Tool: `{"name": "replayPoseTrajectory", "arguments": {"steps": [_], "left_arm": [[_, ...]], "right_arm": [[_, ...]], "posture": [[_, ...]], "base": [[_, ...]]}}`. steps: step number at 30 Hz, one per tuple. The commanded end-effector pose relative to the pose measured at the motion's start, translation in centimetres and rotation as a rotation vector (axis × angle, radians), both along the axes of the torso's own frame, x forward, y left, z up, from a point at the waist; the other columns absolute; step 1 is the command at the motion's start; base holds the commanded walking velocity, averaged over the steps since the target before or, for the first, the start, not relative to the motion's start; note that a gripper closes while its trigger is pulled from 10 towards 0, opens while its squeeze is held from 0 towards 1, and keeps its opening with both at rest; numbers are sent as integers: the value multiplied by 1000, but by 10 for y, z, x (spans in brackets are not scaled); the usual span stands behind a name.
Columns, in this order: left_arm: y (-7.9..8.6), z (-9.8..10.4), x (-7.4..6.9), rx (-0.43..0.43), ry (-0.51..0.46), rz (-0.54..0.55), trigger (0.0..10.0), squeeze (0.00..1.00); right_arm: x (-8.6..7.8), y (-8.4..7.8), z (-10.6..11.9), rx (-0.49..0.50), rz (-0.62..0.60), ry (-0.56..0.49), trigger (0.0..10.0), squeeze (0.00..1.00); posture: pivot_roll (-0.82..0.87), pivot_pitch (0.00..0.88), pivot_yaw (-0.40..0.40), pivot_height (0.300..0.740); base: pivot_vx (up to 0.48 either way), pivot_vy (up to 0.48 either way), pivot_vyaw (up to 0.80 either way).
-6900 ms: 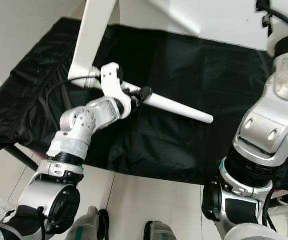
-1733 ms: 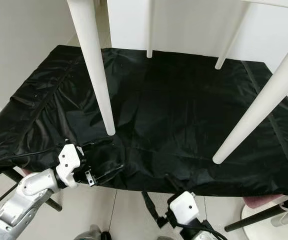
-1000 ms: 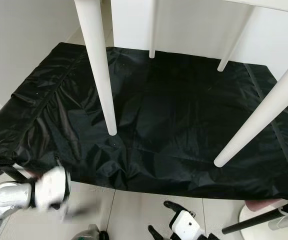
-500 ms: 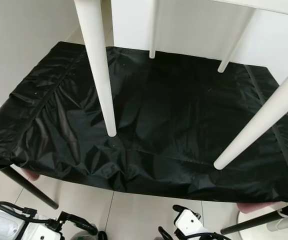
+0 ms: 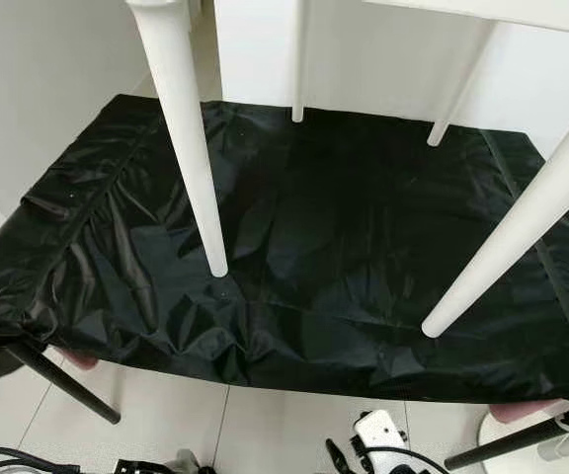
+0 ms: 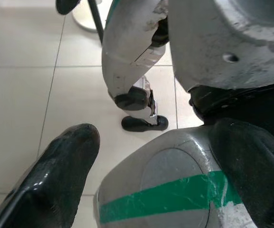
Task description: Building children table
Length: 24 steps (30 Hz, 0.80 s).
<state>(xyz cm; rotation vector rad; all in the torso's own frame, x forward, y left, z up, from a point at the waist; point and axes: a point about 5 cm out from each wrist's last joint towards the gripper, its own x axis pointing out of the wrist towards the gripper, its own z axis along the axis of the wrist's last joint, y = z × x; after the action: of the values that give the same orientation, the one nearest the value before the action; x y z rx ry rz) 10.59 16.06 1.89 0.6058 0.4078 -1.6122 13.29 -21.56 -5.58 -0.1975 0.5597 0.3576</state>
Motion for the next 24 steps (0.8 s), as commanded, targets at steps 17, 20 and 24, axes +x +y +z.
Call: {"name": "replayPoseTrajectory", "arguments": {"steps": [17,20,24], "left_arm": [[65,-41,58,304,5,370,10000,0],[67,-42,59,310,7,380,10000,0],[67,-40,66,284,9,375,10000,0]], "right_arm": [[-14,-9,-23,17,-307,114,10000,0],[-14,-10,-23,13,-317,118,10000,0],[-12,-9,-24,23,-337,119,10000,0]], "posture": [[34,22,-1,740],[35,23,-2,740],[36,25,0,740]], "base": [[0,0,0],[0,0,0],[0,0,0]]}}
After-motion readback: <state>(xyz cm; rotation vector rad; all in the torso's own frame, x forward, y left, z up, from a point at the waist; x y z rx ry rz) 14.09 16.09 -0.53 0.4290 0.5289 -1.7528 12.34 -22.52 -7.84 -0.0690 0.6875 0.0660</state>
